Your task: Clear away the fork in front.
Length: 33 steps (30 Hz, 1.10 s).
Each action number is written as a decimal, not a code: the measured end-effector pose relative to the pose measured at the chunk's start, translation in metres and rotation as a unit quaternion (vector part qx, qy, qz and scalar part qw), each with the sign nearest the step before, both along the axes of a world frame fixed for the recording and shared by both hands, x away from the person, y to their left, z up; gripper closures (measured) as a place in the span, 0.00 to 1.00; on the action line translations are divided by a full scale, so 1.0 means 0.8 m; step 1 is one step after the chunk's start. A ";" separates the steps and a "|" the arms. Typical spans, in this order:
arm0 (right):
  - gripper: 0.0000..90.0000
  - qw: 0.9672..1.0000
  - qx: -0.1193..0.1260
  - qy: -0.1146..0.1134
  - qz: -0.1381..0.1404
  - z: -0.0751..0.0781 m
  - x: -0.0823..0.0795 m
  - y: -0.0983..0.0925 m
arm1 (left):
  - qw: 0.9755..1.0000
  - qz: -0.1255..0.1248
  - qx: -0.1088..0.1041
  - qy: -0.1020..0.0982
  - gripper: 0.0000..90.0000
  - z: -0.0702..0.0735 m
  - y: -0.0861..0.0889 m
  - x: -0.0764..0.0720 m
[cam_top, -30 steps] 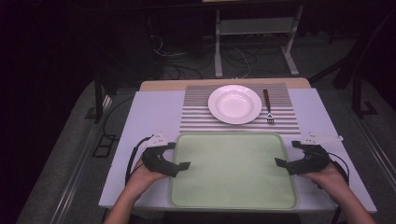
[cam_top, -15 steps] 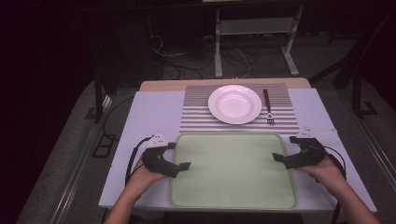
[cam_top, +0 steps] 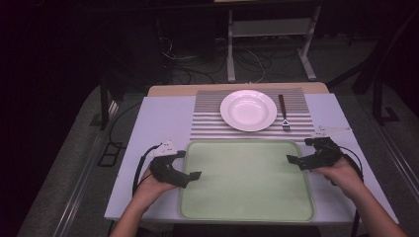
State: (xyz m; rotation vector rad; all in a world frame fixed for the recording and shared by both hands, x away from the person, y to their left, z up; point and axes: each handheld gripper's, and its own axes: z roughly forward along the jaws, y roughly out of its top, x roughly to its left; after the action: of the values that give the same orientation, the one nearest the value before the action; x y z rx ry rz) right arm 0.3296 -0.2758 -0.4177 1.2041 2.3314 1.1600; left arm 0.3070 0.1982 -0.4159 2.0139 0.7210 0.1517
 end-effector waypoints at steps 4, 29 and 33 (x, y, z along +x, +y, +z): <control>0.00 1.000 0.000 0.001 -0.002 0.003 0.006 0.000 | 1.000 0.000 -0.001 -0.001 0.00 0.000 0.000 0.000; 0.00 1.000 -0.009 0.001 -0.018 0.023 0.059 -0.002 | 1.000 -0.002 -0.006 -0.001 0.00 0.000 0.001 0.000; 0.00 1.000 -0.009 0.005 -0.023 0.024 0.072 -0.003 | 1.000 -0.001 -0.006 0.000 0.00 0.000 0.001 0.000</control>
State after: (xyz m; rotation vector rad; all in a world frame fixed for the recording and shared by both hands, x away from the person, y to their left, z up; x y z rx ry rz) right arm 0.3873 -0.2784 -0.3982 1.2535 2.3028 1.1185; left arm 0.3070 0.1993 -0.4159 2.0034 0.7182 0.1469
